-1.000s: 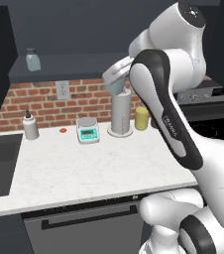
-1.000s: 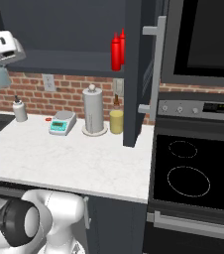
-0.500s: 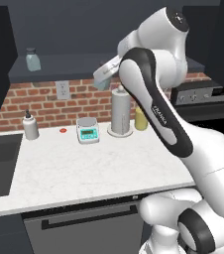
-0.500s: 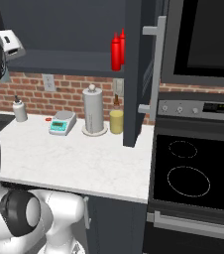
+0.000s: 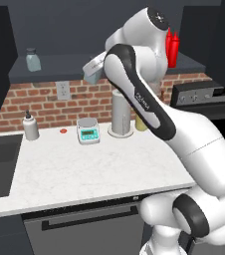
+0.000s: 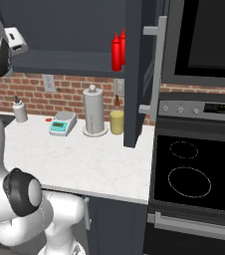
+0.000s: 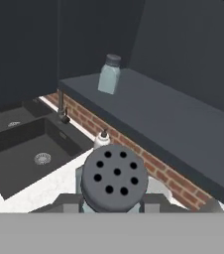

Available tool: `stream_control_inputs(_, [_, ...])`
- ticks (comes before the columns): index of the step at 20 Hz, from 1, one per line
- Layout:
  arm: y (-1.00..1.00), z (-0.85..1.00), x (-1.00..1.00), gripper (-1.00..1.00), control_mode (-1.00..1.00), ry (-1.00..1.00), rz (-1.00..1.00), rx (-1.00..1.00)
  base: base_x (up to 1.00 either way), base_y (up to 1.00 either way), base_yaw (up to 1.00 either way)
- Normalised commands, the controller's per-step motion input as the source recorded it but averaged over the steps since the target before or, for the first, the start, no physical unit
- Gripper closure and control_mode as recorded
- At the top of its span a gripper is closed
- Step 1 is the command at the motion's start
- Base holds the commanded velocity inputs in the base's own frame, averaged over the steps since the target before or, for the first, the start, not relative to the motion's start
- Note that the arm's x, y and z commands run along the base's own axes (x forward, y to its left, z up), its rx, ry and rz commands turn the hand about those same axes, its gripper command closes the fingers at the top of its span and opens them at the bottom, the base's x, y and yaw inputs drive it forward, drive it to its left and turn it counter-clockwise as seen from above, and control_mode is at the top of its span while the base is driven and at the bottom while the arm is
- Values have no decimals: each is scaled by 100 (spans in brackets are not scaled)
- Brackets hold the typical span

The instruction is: Put the shaker and condiment bottle from the counter next to their counterparts in the cabinet.

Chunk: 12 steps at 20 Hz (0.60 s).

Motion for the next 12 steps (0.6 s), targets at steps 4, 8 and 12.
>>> stream_control_inputs(4, [26,13,49,100,-100,0,0,0,0,0,0])
stream_control_inputs(8, [28,12,31,100,-100,0,0,0,0,0,0])
stream_control_inputs(12, [30,0,24,100,-100,0,0,0,0,0,0])
